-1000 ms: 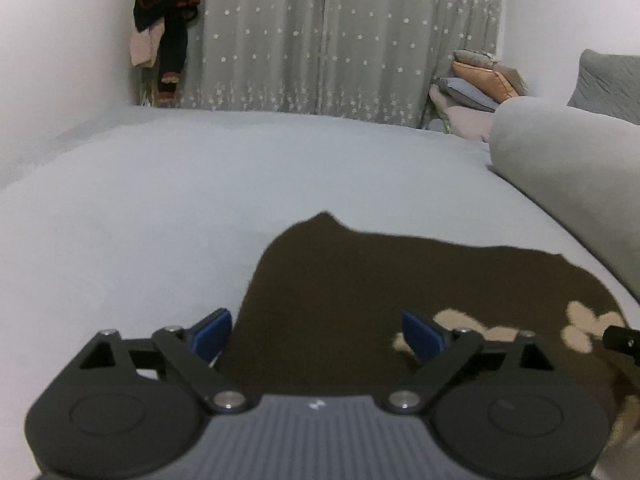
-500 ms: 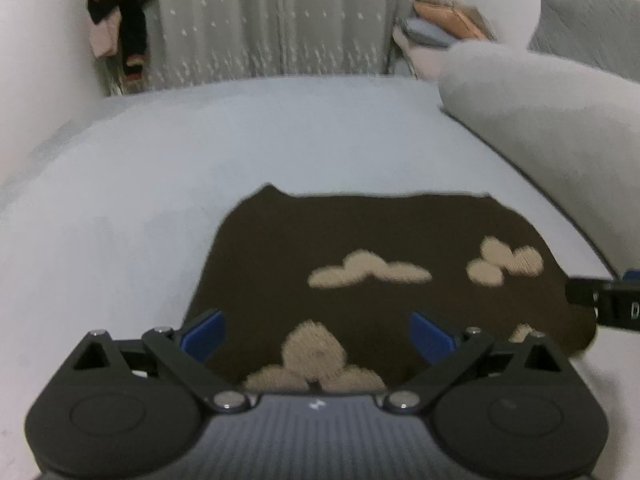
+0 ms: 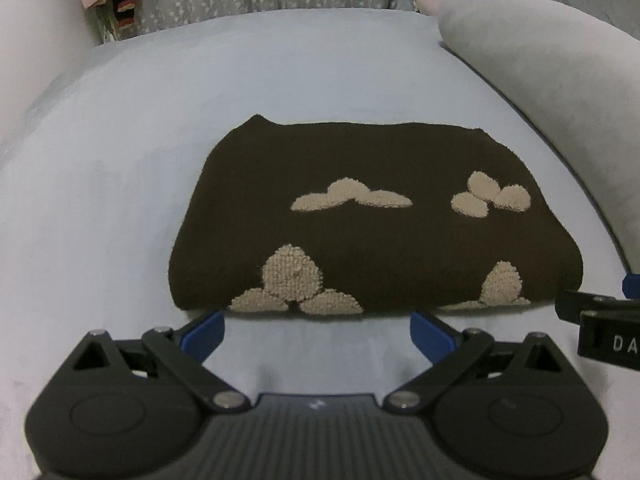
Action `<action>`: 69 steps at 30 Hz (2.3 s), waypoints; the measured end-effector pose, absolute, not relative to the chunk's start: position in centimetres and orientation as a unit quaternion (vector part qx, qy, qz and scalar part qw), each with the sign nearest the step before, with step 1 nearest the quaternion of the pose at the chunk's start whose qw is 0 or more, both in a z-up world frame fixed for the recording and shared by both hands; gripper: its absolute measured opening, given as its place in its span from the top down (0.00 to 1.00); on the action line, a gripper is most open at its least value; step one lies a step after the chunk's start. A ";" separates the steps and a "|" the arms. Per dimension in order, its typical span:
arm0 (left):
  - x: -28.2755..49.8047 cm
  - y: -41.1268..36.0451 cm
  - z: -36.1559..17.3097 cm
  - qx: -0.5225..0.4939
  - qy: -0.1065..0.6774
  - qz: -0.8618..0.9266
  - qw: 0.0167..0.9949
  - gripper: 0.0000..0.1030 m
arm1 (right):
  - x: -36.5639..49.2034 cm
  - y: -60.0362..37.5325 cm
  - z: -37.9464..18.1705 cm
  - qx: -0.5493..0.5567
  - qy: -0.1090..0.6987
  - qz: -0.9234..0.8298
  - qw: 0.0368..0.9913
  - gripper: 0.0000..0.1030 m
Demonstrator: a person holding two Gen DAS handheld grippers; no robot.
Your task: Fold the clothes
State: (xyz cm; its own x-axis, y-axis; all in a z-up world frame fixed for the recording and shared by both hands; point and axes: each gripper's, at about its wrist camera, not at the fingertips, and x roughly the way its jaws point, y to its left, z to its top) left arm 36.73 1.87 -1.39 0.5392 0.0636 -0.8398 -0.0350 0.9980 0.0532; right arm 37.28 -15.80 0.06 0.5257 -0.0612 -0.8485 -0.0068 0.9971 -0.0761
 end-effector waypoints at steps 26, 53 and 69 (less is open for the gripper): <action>37.0 1.3 -1.1 0.022 0.505 0.031 0.862 0.03 | 37.3 -16.2 0.4 -0.025 0.512 -0.014 0.859 0.25; 36.9 1.0 -0.5 0.030 0.509 0.028 0.860 0.03 | 37.2 -16.8 0.6 -0.019 0.515 -0.015 0.857 0.25; 37.0 1.0 -0.6 0.026 0.512 0.029 0.858 0.03 | 37.3 -16.5 0.6 -0.023 0.518 -0.013 0.855 0.25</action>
